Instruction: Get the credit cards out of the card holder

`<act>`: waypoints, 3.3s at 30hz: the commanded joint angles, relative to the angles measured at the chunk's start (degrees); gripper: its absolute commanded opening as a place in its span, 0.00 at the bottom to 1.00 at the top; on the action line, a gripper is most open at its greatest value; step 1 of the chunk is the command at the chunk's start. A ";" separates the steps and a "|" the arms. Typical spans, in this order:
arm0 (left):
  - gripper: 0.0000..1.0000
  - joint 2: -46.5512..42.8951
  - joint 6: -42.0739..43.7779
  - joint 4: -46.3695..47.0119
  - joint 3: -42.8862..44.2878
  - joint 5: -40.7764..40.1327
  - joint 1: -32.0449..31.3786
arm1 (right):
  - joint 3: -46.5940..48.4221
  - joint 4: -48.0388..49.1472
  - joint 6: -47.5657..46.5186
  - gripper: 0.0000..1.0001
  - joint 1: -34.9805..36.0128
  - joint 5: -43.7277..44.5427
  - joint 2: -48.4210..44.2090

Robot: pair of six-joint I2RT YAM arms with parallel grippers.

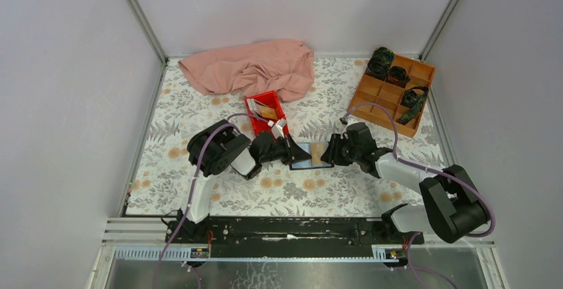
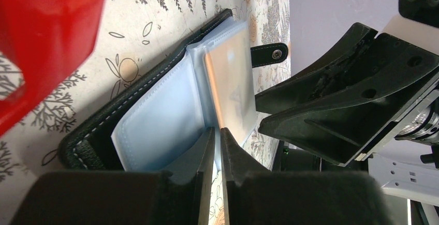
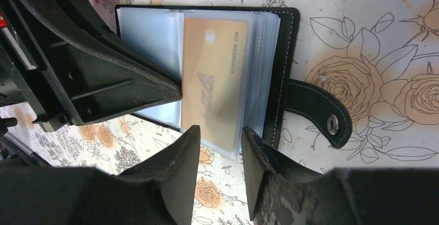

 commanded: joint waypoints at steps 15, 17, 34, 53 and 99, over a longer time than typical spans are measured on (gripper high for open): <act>0.16 2.38 3.03 -6.55 -1.53 -1.19 0.29 | 1.53 0.44 -0.45 0.31 -0.28 -3.13 -3.43; 0.16 2.48 3.03 -6.60 -1.54 -1.13 0.29 | 1.56 0.45 -0.25 0.28 -0.20 -3.37 -3.61; 0.26 -1.20 3.90 -8.10 -2.96 -2.90 0.27 | 6.18 -6.00 -2.76 0.00 4.18 2.12 -3.76; 0.27 -9.14 11.01 -21.99 -3.92 -7.98 0.29 | 13.57 -13.20 -4.83 0.07 16.02 14.64 0.68; 0.24 -17.78 16.14 -34.05 -9.69 -16.37 0.34 | 17.14 -9.60 -4.07 0.43 23.02 15.27 4.37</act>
